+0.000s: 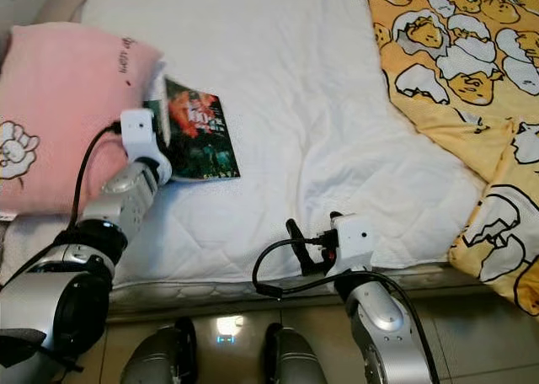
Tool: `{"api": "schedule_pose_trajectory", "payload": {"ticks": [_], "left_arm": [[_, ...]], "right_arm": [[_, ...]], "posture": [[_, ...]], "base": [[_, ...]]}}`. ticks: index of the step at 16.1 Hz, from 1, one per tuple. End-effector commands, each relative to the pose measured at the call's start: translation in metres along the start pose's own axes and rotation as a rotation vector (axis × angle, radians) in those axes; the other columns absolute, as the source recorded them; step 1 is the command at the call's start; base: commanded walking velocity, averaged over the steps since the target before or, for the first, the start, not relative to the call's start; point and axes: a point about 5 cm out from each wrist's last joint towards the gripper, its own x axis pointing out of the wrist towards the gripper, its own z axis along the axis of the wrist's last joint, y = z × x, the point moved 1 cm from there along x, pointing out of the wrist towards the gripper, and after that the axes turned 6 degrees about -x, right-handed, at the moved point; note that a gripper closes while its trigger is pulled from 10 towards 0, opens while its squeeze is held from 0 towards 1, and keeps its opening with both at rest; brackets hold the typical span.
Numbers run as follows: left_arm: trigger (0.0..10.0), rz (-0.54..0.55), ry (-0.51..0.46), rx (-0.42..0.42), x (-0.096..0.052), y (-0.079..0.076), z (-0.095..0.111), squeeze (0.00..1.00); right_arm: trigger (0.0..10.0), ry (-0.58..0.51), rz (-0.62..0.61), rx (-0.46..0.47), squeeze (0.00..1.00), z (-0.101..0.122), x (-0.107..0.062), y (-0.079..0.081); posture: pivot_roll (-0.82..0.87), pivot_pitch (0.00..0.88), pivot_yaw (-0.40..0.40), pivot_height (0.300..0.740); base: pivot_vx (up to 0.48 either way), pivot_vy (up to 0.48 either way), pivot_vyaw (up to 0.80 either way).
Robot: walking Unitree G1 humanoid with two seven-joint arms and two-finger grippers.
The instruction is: Clean up the room
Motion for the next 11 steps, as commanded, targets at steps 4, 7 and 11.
{"api": "schedule_pose_trajectory", "payload": {"ticks": [4, 7, 11], "left_arm": [[0.0, -0.21, -0.043, -0.139, 0.006, -0.026, 0.032, 0.0], [0.0, -0.278, -0.138, -0.45, 0.006, -0.025, 0.062, 0.0], [0.0, -0.249, -0.219, -0.67, 0.003, -0.005, 0.086, 0.0]], "right_arm": [[10.0, 0.011, -0.032, 0.006, 0.0, -0.006, -0.002, -0.007], [10.0, 0.012, -0.034, 0.009, 0.0, -0.007, -0.001, -0.007], [10.0, 0.009, -0.031, 0.004, 0.0, -0.006, 0.001, -0.009]], "posture": [[-0.2, 0.173, -0.035, 0.74], [-0.2, 0.176, -0.039, 0.74], [-0.2, 0.176, -0.044, 0.74]], "base": [[0.0, 0.0, 0.0], [0.0, 0.0, 0.0], [0.0, 0.0, 0.0]]}}
